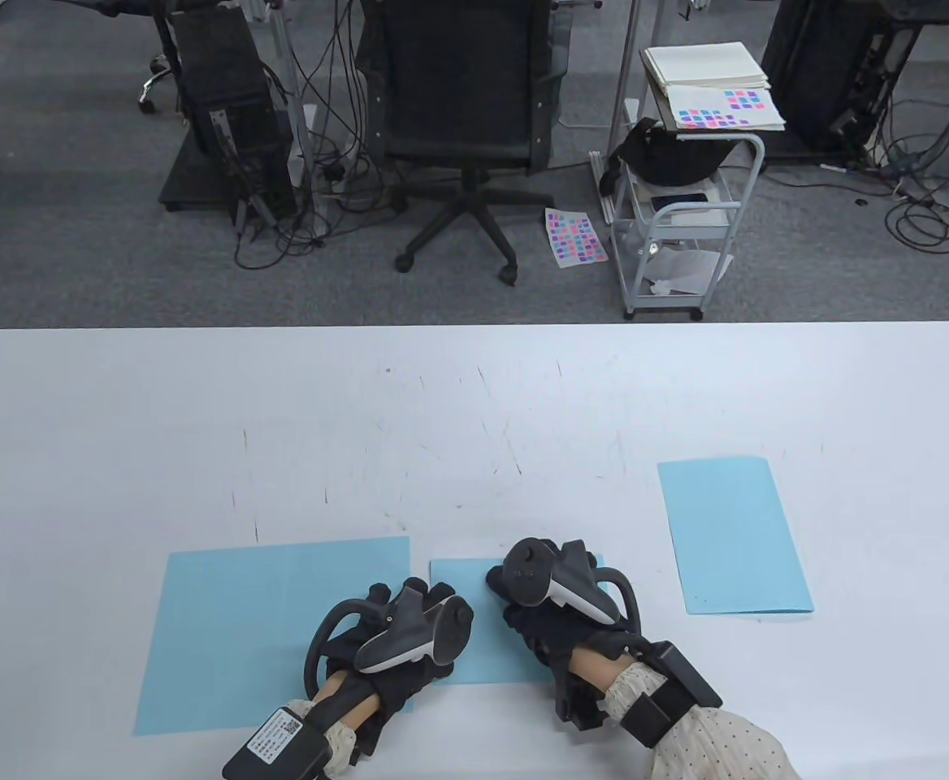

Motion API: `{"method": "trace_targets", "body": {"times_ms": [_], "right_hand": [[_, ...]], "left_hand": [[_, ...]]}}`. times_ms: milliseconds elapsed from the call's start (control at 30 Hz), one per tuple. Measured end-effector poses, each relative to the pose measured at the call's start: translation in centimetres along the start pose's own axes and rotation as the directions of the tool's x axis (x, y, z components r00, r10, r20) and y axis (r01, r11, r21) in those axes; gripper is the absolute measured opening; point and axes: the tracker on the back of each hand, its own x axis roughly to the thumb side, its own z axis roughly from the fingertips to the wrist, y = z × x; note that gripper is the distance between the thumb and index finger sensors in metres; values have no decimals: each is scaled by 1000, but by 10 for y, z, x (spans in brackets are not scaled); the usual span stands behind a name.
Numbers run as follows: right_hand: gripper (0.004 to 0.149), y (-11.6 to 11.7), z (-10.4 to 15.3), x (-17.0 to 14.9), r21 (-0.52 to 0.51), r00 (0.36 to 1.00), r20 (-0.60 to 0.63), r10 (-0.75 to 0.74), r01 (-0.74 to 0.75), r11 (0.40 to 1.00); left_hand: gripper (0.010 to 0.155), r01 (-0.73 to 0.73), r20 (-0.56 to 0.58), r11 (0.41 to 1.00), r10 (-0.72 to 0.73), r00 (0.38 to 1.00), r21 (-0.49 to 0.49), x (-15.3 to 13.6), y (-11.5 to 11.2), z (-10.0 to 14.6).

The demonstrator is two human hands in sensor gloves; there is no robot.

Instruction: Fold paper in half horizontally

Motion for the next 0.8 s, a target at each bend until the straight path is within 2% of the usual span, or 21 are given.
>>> {"method": "trace_targets", "body": {"times_ms": [267,800], "right_hand": [[60,5,-2,1,19,999,-10,52,-51,999],[62,-2,0,-11,66,994,-53,101,-97,993]], "left_hand": [[68,4,0,1000,-4,1000,4,0,0,0],[66,30,-21,999,-30,999,-23,0,3,-2]]}}
